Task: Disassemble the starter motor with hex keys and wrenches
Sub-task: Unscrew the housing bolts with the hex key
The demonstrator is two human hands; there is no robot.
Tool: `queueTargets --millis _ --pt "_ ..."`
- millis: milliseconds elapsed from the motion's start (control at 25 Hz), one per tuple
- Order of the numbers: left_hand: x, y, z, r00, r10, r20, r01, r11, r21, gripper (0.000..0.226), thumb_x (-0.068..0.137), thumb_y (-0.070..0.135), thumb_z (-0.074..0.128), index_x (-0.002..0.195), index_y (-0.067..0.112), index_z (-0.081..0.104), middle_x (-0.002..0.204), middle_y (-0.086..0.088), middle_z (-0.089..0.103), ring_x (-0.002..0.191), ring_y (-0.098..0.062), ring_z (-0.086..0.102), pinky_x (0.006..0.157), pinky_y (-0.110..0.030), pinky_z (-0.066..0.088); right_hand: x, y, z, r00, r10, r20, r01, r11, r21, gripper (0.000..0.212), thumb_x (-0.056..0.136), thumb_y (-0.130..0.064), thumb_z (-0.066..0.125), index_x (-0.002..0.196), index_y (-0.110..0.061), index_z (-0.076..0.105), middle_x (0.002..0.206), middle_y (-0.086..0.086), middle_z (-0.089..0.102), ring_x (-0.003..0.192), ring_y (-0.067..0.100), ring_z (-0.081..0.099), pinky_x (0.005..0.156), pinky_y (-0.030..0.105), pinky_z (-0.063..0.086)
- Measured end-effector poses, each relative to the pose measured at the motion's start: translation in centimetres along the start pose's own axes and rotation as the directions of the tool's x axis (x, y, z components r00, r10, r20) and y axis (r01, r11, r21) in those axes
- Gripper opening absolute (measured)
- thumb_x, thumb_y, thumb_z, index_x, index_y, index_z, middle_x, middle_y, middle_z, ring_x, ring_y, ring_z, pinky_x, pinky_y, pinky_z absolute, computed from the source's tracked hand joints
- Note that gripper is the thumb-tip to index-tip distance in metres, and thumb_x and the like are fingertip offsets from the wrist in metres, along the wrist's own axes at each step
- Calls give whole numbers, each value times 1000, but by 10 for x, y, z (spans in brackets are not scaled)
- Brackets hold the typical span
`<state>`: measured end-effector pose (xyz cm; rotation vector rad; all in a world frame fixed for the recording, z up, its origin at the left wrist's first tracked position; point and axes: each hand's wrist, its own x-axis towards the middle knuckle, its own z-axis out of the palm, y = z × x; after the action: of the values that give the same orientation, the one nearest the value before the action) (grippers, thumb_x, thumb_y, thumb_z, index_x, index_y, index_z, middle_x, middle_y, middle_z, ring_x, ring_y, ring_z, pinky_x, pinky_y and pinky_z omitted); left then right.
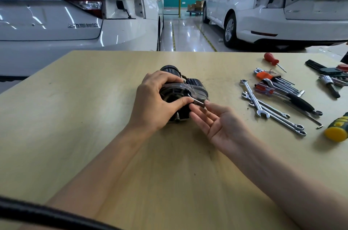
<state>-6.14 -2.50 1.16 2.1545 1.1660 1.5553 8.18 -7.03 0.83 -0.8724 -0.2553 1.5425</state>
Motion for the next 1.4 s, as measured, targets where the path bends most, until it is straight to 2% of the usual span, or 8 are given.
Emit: queueTargets --millis 320,560,840,1000,1080,1160,1240,1400 --pt "1 0 -2 1000 11 26 -11 1000 -5 38 64 22 89 96 22 69 91 26 56 98 -15 61 90 -28 50 -2 6 1 1000 12 7 -12 1000 12 12 96 -6 51 87 1 52 53 14 64 47 20 68 38 25 51" --pt "0 0 1 1000 -20 0 20 1000 -11 35 65 24 88 95 19 70 90 24 57 99 -14 59 88 -24 49 5 -5 0 915 -377 143 398 903 -165 10 96 -3 52 87 -1 49 60 10 67 56 21 69 53 28 57" --pt "0 2 1 998 -59 -21 59 998 -29 35 66 27 88 95 17 71 89 22 57 97 -13 59 87 -26 49 11 -17 15 641 -643 420 742 378 -553 20 93 -6 60 107 -21 60 63 -5 61 56 19 66 58 48 58" --pt "0 -3 -3 997 -55 52 59 995 -79 29 73 15 82 100 20 70 95 14 66 99 -13 63 88 -25 51 19 -12 19 339 -642 688 809 -174 -561 36 86 -3 67 121 -11 65 76 2 62 63 18 58 67 33 54" --pt "6 -12 -15 960 -222 168 277 832 -480 30 84 -6 58 106 12 67 100 0 72 98 -14 67 91 -27 53 20 -12 22 201 -567 799 790 -388 -475 30 85 -4 69 115 -6 69 77 2 61 62 11 52 62 21 47" --pt "13 -24 -26 840 -423 341 470 251 -846 42 74 -6 40 106 4 64 100 -10 72 96 -22 69 95 -32 51 21 -9 25 157 -491 857 785 -465 -410 23 85 -3 69 108 -6 73 78 5 63 63 13 53 60 25 47" --pt "15 -34 -31 745 -533 402 423 -89 -902 44 69 7 37 103 -1 63 100 -18 70 92 -29 69 98 -39 49 19 -2 24 149 -394 907 772 -527 -356 18 85 -1 68 101 -5 75 79 10 62 66 21 56 58 34 49" --pt "16 -38 -26 715 -574 399 421 -104 -901 40 78 16 37 98 -3 67 98 -20 72 86 -31 72 92 -39 51 16 0 22 161 -171 972 701 -674 -234 18 80 7 68 92 -3 76 78 13 59 75 28 57 61 40 52"
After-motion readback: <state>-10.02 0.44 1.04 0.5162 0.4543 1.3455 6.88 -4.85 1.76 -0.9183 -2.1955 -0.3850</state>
